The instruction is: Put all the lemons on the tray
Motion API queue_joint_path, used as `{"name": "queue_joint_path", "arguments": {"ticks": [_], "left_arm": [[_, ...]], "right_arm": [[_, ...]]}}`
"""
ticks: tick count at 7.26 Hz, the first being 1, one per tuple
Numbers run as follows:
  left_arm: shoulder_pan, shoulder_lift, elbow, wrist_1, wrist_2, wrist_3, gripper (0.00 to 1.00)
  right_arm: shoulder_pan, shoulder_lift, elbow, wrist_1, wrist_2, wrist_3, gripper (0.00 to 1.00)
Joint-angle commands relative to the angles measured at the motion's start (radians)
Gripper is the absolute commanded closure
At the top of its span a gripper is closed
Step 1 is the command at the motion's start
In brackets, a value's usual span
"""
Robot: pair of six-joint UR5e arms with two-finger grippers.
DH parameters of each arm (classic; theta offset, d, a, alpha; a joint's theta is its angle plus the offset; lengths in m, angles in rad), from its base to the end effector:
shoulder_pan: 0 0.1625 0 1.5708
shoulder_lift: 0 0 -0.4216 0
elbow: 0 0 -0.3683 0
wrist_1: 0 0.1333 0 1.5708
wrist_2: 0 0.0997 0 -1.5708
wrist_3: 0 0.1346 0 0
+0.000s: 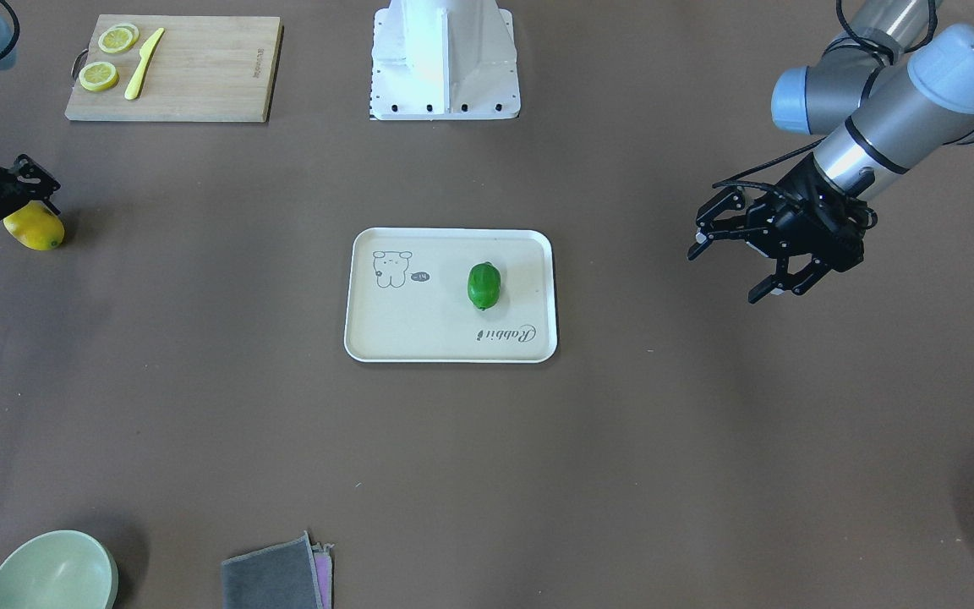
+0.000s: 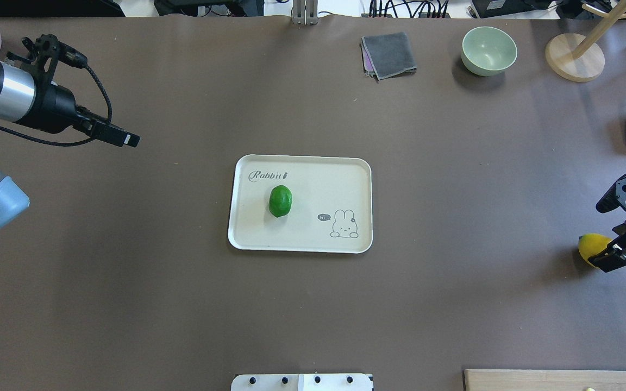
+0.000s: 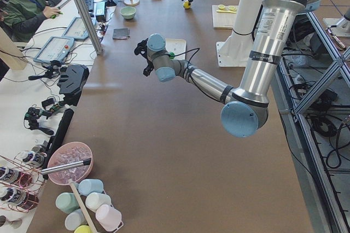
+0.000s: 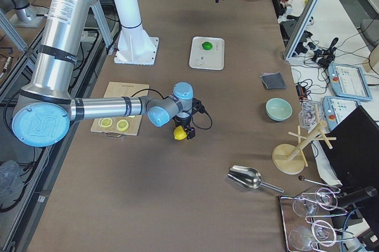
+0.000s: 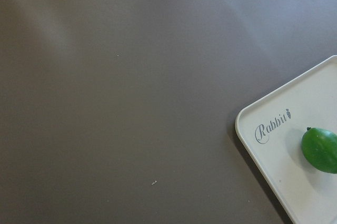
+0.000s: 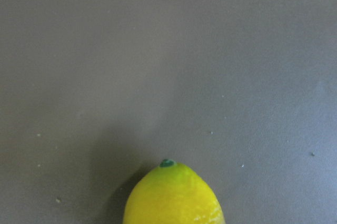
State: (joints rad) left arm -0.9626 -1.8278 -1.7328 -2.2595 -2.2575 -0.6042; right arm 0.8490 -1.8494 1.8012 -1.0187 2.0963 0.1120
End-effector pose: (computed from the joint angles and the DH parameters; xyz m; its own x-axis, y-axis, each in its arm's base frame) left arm 0.2928 -0.5044 0.3777 0.4006 0.5385 -0.7413 -0.0336 0.8172 0.5754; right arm -0.2119 -0.3403 0.6394 0.5509 -0.6752 0.4905 0.5203 0.7374 0.4307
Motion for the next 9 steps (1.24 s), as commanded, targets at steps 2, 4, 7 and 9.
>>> {"name": "queue_joint_path", "arguments": {"ticks": [2, 4, 7, 9], "left_arm": [[0.002, -0.001, -0.001, 0.0, -0.002, -0.002, 0.01], [0.002, -0.002, -0.001, -0.002, -0.004, -0.009, 0.01], [0.007, -0.01, -0.007, -0.003, -0.004, -0.037, 0.01], [0.01, -0.013, -0.004, -0.003, -0.004, -0.039, 0.01]], "right_arm": [[-0.015, 0.012, -0.008, 0.0, -0.025, -0.005, 0.95], [-0.004, 0.027, 0.018, -0.001, -0.018, 0.018, 1.0], [-0.019, 0.233, 0.044, -0.033, -0.01, 0.616, 1.0], [-0.147, 0.461, 0.04, -0.18, -0.036, 0.968, 1.0]]}}
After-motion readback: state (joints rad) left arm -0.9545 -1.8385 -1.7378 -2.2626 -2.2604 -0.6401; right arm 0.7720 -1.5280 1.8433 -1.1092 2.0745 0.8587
